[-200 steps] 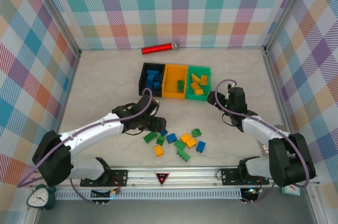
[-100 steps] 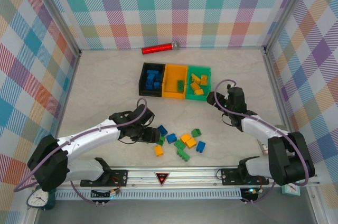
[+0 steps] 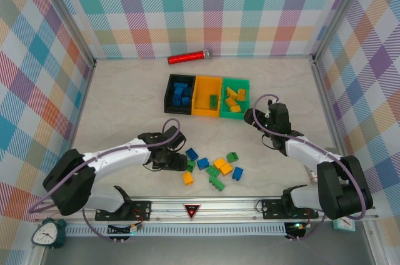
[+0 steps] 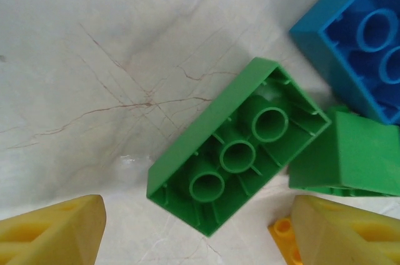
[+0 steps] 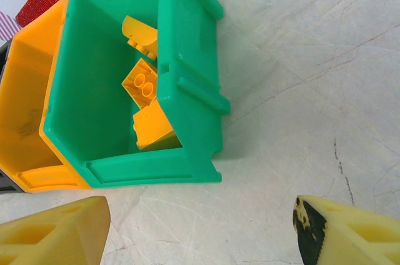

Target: Sort the legos into containers by color

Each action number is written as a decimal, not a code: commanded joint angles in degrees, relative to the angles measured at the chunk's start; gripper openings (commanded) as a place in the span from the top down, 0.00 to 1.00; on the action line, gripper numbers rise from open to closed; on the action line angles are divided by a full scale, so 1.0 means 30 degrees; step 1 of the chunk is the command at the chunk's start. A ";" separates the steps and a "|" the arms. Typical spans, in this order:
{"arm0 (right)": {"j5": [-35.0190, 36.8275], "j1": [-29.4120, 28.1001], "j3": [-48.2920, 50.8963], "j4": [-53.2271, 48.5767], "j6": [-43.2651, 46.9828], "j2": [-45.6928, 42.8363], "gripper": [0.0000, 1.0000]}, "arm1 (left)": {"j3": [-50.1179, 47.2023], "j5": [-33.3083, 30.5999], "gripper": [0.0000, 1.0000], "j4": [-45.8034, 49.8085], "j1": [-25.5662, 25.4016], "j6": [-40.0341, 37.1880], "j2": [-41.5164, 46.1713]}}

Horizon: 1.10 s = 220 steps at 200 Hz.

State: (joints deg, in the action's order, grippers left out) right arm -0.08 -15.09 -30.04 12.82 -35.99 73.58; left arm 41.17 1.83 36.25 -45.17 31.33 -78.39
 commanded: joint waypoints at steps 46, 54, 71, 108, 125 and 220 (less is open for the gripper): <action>0.0205 -0.0151 -0.0257 0.0021 0.0277 -0.0137 0.23 | 0.1150 -0.0676 0.50 -0.0483 0.0060 -0.1063 -0.2702; 0.0196 -0.0154 -0.0219 0.0029 0.0248 -0.0180 0.23 | 0.1244 -0.0468 0.52 -0.0611 0.0057 -0.1063 -0.2807; 0.0203 -0.0162 -0.0217 0.0044 0.0270 -0.0181 0.23 | 0.1277 -0.0169 0.56 -0.0855 0.0033 -0.1032 -0.2747; 0.0377 -0.0184 -0.0252 -0.0025 0.0368 -0.0167 0.23 | 0.1400 -0.0405 0.68 -0.1166 0.0028 -0.0952 -0.2137; 0.0269 -0.0190 -0.0274 -0.0004 0.0314 -0.0152 0.23 | 0.1594 -0.0345 0.70 -0.1189 0.0056 -0.1020 -0.1717; 0.0112 -0.0183 -0.0288 0.0092 0.0197 -0.0020 0.23 | 0.3090 -0.2859 0.10 0.0763 0.0085 -0.1786 -0.1479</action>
State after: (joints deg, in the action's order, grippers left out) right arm 0.58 -15.35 -30.04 12.43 -35.57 73.56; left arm 46.74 -4.16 35.00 -44.91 28.56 -80.09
